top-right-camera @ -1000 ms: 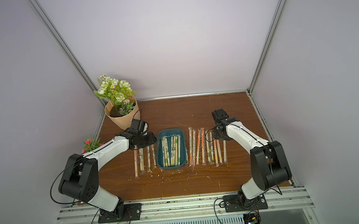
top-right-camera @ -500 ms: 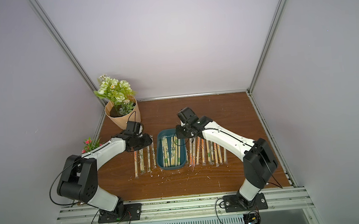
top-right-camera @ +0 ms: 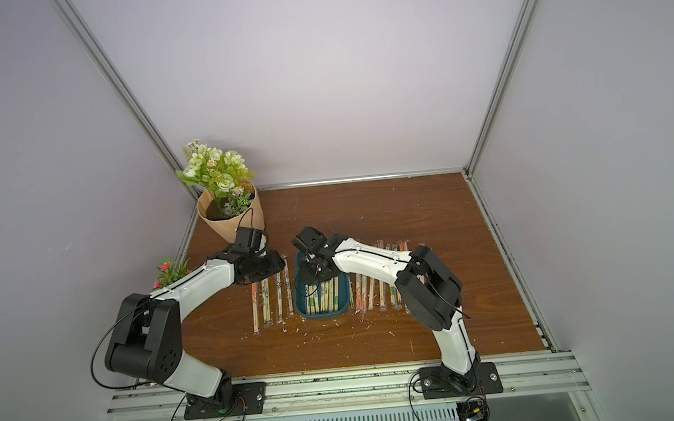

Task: Take the paired disposable chopsticks out of the storage box
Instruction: Pick up the paired disposable chopsticks from the storage box.

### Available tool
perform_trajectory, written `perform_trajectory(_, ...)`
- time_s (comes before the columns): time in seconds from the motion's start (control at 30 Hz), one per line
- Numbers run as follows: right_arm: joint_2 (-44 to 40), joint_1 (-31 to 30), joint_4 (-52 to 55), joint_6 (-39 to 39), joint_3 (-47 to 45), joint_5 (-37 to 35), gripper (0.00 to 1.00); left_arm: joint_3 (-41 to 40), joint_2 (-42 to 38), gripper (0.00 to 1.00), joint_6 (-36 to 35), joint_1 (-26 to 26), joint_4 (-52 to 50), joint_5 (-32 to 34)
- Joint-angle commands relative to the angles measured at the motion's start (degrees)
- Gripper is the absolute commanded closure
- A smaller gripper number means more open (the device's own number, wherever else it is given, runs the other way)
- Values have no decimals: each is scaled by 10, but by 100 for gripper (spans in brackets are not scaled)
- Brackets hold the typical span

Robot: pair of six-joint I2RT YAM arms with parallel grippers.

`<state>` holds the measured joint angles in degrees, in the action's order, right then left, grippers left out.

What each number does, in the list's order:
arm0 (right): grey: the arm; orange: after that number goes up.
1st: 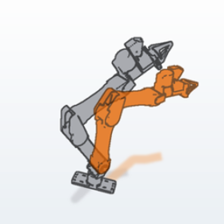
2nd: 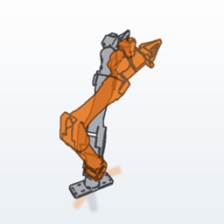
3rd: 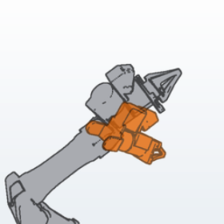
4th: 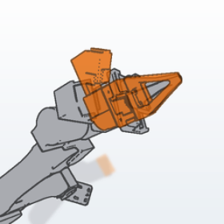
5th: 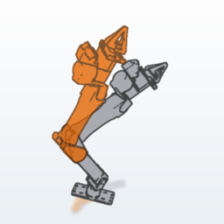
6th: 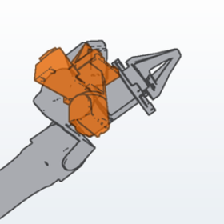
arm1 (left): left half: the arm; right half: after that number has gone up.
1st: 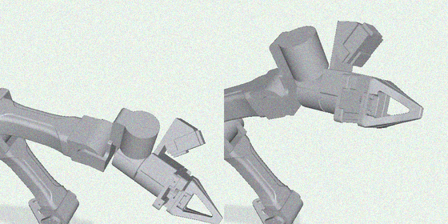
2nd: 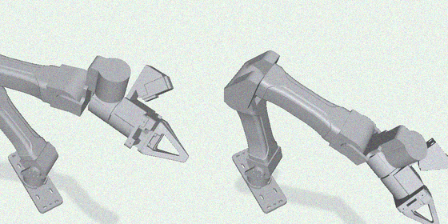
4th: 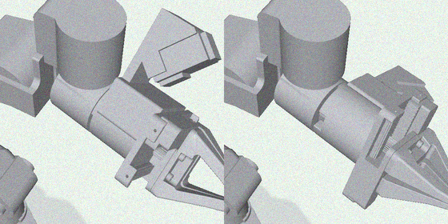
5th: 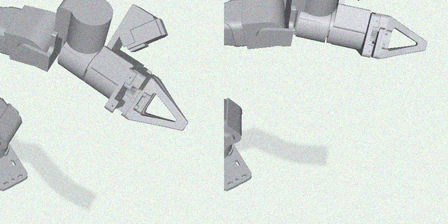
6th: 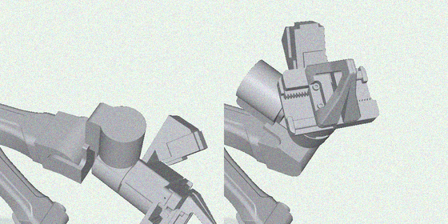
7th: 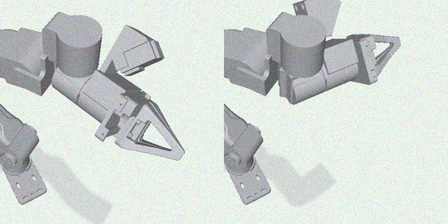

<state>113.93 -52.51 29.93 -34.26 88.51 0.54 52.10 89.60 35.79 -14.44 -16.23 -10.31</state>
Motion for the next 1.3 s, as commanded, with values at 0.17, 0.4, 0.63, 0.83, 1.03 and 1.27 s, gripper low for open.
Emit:
perform_trajectory(0.17,20,-2,20,10,30,1,74,-7,-16,50,-7,5,1,-3)
perform_trajectory(0.4,50,-2,27,16,42,-3,74,-7,-14,50,-7,6,4,-4)
perform_trajectory(0.63,77,-2,47,22,56,-19,74,-8,-13,50,-8,6,6,-6)
perform_trajectory(0.83,98,-6,67,23,73,-26,73,-11,-16,50,-8,6,7,-5)
perform_trajectory(1.03,135,-18,122,24,118,-66,73,-12,-18,50,-5,6,11,-7)
perform_trajectory(1.27,158,-22,145,17,130,-84,75,-15,-19,50,-3,5,13,-9)
